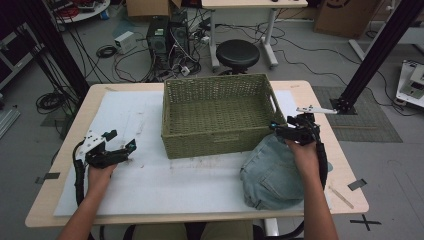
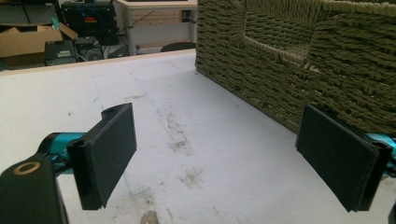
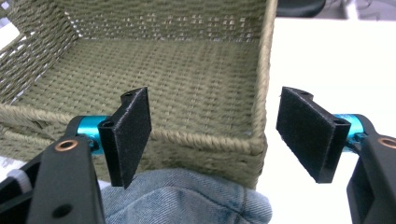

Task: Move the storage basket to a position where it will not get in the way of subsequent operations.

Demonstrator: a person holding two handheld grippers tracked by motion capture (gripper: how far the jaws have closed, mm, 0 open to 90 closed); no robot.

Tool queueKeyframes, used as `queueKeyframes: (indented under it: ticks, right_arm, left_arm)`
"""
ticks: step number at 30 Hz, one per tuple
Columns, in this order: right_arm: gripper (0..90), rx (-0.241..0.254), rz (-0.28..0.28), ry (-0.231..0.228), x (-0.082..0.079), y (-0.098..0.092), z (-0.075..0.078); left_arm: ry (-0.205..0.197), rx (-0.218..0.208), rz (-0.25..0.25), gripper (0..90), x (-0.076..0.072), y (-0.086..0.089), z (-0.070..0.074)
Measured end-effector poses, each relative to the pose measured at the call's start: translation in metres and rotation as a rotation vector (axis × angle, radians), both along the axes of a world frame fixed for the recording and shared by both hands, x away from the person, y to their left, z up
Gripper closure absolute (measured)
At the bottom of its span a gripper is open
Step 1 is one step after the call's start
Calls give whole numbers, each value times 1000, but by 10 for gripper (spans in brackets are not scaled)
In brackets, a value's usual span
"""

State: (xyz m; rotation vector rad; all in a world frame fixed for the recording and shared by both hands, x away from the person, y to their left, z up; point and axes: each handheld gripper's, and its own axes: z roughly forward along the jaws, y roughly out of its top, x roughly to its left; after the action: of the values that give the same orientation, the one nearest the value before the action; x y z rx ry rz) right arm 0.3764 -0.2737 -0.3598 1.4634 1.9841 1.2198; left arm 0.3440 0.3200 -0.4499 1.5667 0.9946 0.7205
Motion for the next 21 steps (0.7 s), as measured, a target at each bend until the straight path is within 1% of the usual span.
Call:
queueKeyframes:
  ticks: [10, 14, 16, 19, 20, 21]
  right_arm:
    - [298, 8, -1, 18, 3, 1, 3]
    - [299, 16, 0, 24, 5, 0, 3]
    - [299, 21, 0, 35, 6, 1, 4]
    - [306, 21, 43, 45, 11, 10, 5]
    - [306, 21, 43, 45, 11, 10, 5]
    - [306, 8, 59, 41, 14, 17, 6]
  left_arm:
    - [2, 1, 3, 124, 0, 0, 0]
    - [4, -6, 3, 124, 0, 0, 0]
    - [6, -9, 6, 124, 0, 1, 0]
    - [5, -8, 7, 123, 0, 1, 0]
    - [5, -13, 7, 123, 0, 1, 0]
    - [5, -18, 7, 124, 0, 1, 0]
